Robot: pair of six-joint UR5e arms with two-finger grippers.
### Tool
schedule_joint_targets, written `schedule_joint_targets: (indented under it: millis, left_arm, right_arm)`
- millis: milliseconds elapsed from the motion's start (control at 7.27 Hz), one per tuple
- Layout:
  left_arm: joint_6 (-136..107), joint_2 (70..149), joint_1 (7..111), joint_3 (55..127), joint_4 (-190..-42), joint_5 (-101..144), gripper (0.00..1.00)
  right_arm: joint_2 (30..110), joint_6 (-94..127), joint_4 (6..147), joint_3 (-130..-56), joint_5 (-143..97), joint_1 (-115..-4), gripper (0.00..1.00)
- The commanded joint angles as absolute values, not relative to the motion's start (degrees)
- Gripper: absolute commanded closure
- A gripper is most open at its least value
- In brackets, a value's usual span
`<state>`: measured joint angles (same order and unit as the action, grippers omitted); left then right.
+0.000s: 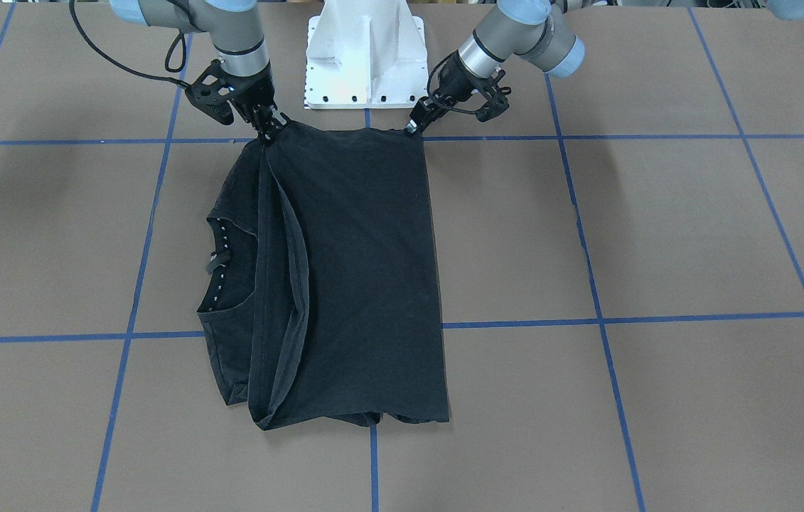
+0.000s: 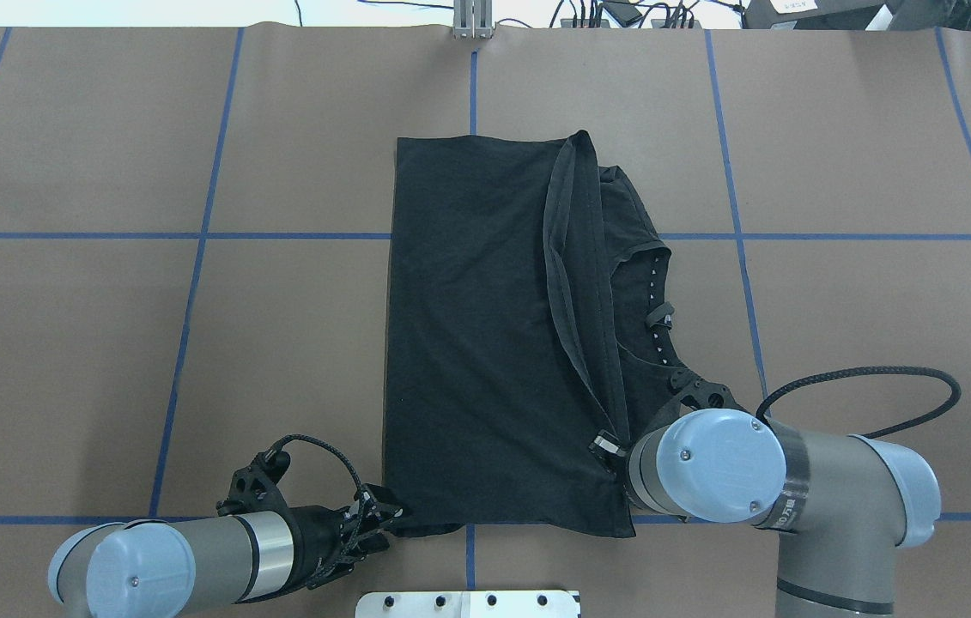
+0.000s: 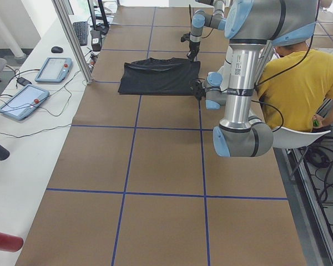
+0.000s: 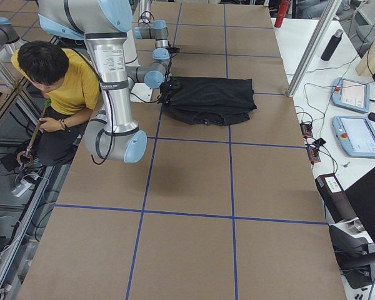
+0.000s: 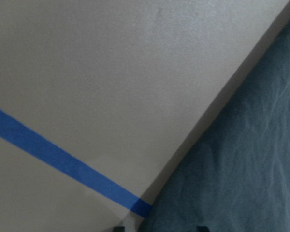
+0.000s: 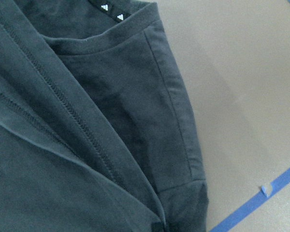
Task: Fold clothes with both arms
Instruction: 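Move the left gripper to the shirt's corner nearest the robot and grasp it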
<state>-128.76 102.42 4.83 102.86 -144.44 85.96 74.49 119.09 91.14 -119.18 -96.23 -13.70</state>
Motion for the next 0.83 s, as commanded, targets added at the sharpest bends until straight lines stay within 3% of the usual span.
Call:
schedule_joint_targets:
  millis: [0,413,688]
  left_arm:
    - [-128.76,102.3,5.01,103.62,-144.4,86.04,1.0]
    - [-128.32,100.47,5.45,109.58,-143.36,86.66,1.0]
    - [-128.32,100.55,5.71,113.71,-141.87,86.66,1.0]
  right_arm:
    - [74.62,119.09,91.14,-119.44,-96.24,-13.71,1.0]
    - [74.79,119.09,91.14,-120.58,-96.24,-13.8,1.0]
    - [77.51,119.09,91.14,-126.19,-98.77,-15.37,1.0]
